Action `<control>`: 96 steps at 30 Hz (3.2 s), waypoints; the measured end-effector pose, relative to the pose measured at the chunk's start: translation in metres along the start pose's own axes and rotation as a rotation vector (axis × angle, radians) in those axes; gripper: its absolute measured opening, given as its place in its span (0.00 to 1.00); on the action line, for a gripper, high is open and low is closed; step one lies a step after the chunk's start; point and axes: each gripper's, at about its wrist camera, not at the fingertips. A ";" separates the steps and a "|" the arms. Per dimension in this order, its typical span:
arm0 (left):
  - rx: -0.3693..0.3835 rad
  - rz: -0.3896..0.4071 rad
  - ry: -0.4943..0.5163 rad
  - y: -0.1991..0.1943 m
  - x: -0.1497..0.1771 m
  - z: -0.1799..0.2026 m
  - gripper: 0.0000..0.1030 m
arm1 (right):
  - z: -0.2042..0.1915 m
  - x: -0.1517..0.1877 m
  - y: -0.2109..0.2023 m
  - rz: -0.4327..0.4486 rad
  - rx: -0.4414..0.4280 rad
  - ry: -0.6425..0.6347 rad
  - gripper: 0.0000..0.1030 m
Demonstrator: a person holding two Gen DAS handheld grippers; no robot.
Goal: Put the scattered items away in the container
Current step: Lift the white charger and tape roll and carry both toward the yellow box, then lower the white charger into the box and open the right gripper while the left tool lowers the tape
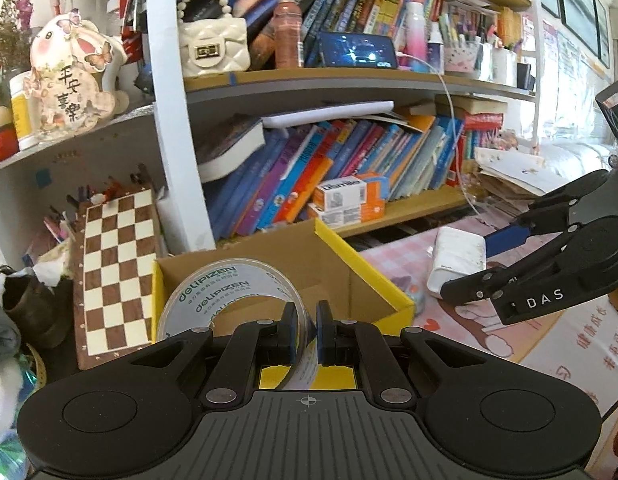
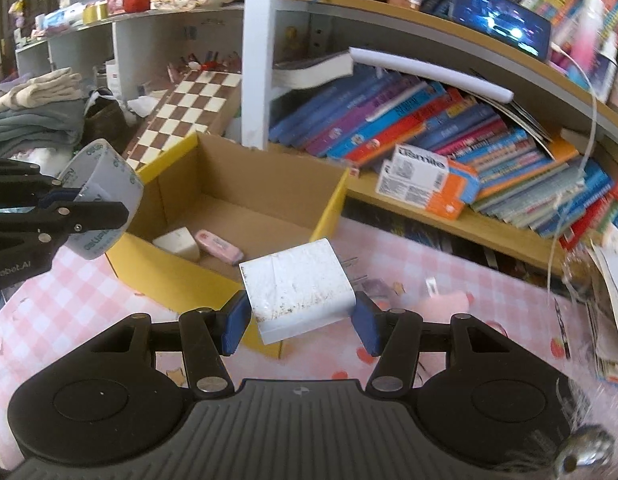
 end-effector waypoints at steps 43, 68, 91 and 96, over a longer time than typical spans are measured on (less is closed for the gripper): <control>0.014 -0.109 0.035 0.109 -0.017 -0.044 0.08 | -0.031 -0.046 0.133 -0.094 -0.156 -0.210 0.51; 0.048 -0.238 0.018 0.168 -0.010 -0.061 0.08 | -0.037 -0.048 0.179 -0.203 -0.229 -0.307 0.51; 0.037 -0.335 0.021 0.196 0.003 -0.074 0.08 | -0.043 -0.042 0.219 -0.338 -0.270 -0.404 0.52; 0.036 -0.334 0.020 0.197 0.003 -0.074 0.08 | -0.043 -0.042 0.219 -0.343 -0.269 -0.412 0.52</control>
Point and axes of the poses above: each gripper's, at about its wrist camera, not at the fingertips, and y roughly the way its jaws point, z to its right, x to its underside, and after that the axes turned 4 degrees about z, right-handed
